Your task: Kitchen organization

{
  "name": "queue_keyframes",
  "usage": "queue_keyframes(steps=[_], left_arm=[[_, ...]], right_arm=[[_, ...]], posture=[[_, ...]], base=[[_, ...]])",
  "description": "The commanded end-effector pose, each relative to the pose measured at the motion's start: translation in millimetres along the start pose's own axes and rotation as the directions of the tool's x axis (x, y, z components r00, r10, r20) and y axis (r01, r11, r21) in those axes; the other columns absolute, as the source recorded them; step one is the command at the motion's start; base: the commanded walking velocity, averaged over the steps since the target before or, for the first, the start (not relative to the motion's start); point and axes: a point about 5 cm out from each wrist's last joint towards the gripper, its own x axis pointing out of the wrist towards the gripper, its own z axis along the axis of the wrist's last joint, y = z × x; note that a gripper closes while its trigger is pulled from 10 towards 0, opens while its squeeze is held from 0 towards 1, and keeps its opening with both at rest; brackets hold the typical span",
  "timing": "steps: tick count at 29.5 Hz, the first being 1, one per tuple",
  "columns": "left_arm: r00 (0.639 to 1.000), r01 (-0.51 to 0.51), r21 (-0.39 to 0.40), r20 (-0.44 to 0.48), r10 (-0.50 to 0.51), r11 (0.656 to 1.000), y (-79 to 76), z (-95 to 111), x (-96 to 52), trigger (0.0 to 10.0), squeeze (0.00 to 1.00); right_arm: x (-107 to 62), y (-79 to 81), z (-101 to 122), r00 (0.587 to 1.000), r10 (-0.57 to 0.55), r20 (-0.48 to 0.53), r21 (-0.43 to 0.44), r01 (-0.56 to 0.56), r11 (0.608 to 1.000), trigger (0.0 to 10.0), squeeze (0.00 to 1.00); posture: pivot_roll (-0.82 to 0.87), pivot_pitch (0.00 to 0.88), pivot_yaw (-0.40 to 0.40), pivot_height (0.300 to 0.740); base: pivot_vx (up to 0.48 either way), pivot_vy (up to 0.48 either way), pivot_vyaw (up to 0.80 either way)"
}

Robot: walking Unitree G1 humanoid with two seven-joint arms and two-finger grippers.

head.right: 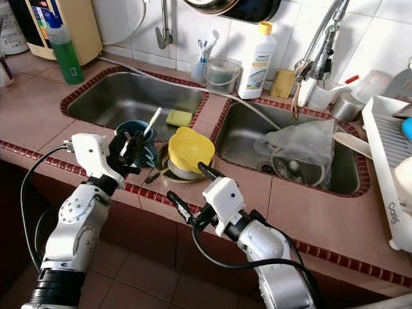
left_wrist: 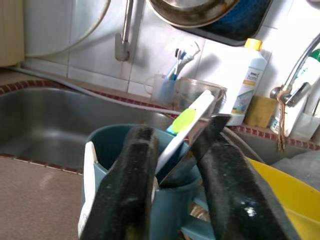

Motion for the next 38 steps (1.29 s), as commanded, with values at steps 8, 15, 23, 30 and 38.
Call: queue_keyframes(steps=[8, 15, 23, 30, 38], left_arm=[[1.0, 0.02, 0.005, 0.017, -0.021, 1.0, -1.9, 5.3, 1.5, 0.0, 0.0], [0.999, 0.028, 0.003, 0.022, -0.028, 1.0, -2.8, 6.4, 3.4, 0.0, 0.0], [0.999, 0.031, 0.005, 0.028, -0.031, 1.0, -2.7, 7.6, 5.2, 0.0, 0.0], [0.999, 0.034, 0.02, 0.039, -0.034, 0.999, -2.4, 11.0, 6.6, 0.0, 0.0], [0.996, 0.08, 0.077, 0.023, -0.082, 0.994, -3.6, 17.1, 12.6, 10.0, 0.0]], right_arm=[[3.7, -0.9, 2.4, 1.0, 0.015, 0.011, -0.015, -0.015, 1.0, 10.0, 0.0], [3.7, -1.4, 2.5, 1.0, 0.012, 0.012, -0.018, -0.012, 1.0, 10.0, 0.0], [4.9, -1.7, 3.6, 1.0, 0.008, 0.018, -0.021, -0.008, 1.0, 10.0, 0.0], [5.1, -2.5, 4.1, 1.0, 0.007, 0.019, -0.023, -0.006, 1.0, 10.0, 0.0], [5.9, -3.1, 4.4, 1.0, 0.006, 0.022, -0.022, -0.005, 1.0, 10.0, 0.0]], posture=[[-0.02, 0.013, -0.063, 0.74], [-0.02, 0.01, -0.062, 0.74], [-0.03, 0.006, -0.063, 0.74], [-0.03, 0.005, -0.065, 0.74], [-0.02, 0.007, -0.064, 0.74]], base=[[0.0, 0.0, 0.0], [0.0, 0.0, 0.0], [0.0, 0.0, 0.0], [0.0, 0.0, 0.0], [0.0, 0.0, 0.0]])
